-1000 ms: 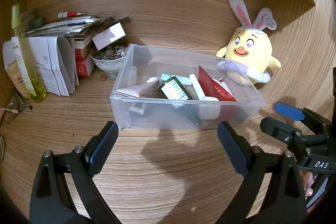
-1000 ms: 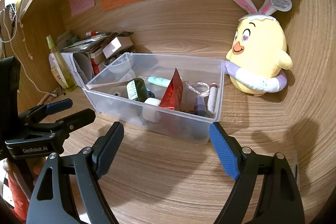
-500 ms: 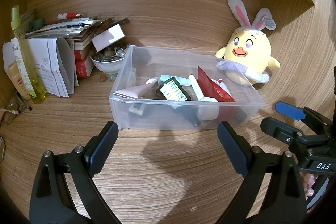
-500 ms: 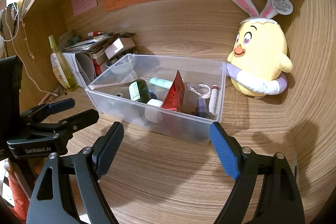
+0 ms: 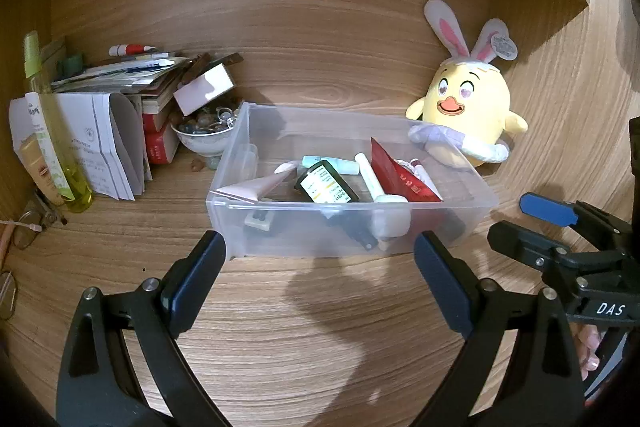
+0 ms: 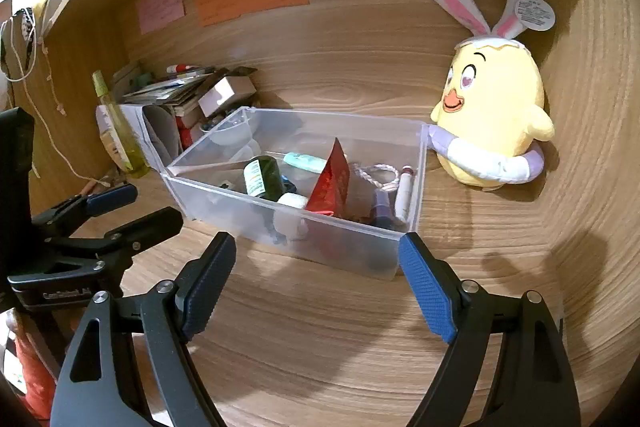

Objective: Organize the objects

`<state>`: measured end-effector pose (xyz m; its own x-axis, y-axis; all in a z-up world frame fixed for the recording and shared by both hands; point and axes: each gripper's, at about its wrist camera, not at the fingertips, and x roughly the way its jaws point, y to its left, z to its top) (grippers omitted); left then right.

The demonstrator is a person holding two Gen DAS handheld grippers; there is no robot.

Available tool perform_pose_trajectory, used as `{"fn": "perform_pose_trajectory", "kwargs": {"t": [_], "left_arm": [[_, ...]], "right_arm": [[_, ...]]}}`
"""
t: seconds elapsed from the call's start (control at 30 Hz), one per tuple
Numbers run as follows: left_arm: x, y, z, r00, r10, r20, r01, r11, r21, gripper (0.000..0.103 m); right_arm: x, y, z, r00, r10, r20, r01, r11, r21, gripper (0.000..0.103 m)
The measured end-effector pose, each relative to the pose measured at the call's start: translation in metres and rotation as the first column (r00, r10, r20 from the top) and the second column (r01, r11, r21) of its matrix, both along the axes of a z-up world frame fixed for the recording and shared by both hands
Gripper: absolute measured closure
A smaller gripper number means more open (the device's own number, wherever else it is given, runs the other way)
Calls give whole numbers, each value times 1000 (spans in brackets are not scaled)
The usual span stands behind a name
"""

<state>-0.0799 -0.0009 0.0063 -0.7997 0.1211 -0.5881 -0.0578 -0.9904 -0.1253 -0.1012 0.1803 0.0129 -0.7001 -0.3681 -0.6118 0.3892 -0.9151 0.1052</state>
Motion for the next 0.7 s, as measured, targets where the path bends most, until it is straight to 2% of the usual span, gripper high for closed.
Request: {"fn": "perform_pose_trajectory", "kwargs": {"t": [0.7], "left_arm": [[4, 0, -1, 1000, 13, -2, -13, 1000, 0, 7]], "right_arm": [[1, 5, -2, 1000, -11, 12, 11, 1000, -11, 22]]}}
